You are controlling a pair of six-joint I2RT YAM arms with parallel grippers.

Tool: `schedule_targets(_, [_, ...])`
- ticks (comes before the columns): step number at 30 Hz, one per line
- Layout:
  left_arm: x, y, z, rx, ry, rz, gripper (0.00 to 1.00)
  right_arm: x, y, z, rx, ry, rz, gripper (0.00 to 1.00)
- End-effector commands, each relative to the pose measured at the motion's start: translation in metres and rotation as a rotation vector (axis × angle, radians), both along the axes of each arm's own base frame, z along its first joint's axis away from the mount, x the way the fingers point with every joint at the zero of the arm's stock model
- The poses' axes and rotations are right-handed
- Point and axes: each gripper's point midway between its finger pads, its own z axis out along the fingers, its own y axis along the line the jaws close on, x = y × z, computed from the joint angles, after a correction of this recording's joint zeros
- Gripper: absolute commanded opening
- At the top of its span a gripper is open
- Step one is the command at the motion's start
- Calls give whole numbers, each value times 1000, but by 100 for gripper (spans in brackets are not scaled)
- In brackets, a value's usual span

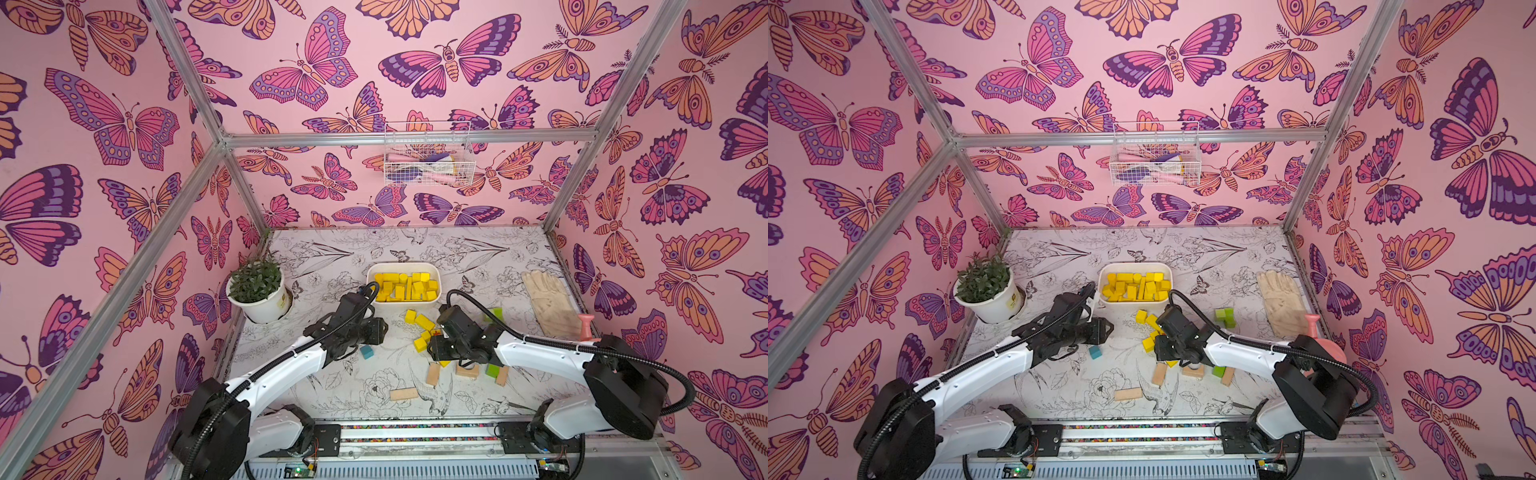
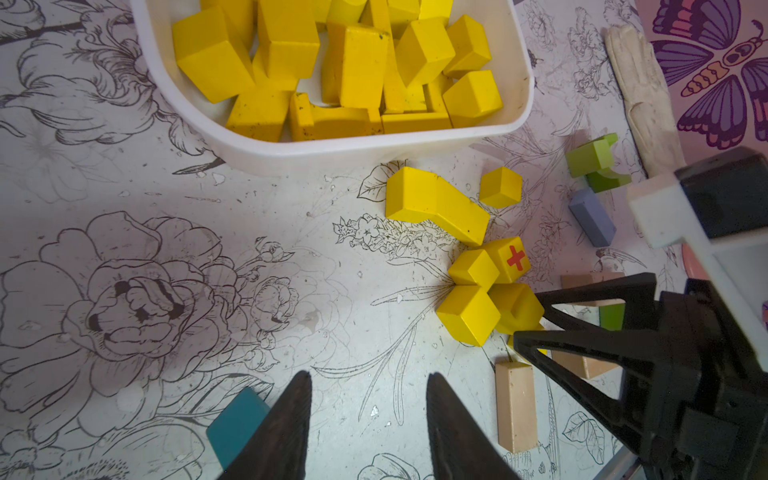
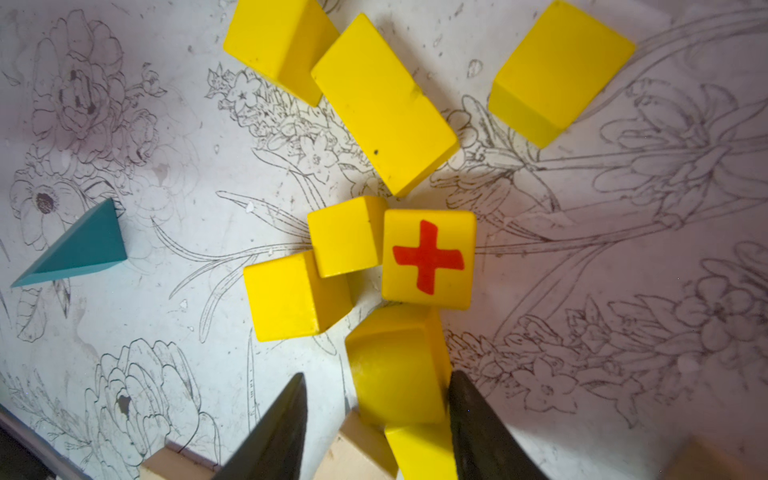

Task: Pick out the yellow building blocks
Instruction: Pick up the building block from the center of the board.

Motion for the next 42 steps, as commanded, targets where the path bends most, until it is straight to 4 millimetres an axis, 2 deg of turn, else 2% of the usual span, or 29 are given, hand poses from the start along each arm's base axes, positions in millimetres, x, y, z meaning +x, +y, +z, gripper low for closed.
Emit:
schedule_targets(1, [2, 1, -2, -10, 5, 11, 46, 3, 1, 4, -28, -21, 10, 55])
schedule_targets(23, [3, 1, -3, -15, 13, 16, 46, 5, -2, -3, -106, -6, -11, 50])
schedule_targets(34, [3, 2, -3, -16, 15, 16, 46, 5, 0, -7, -125, 11, -1, 43])
schedule_targets(42, [3, 3, -3, -19, 13, 19, 46, 7, -1, -7, -145, 20, -9, 43])
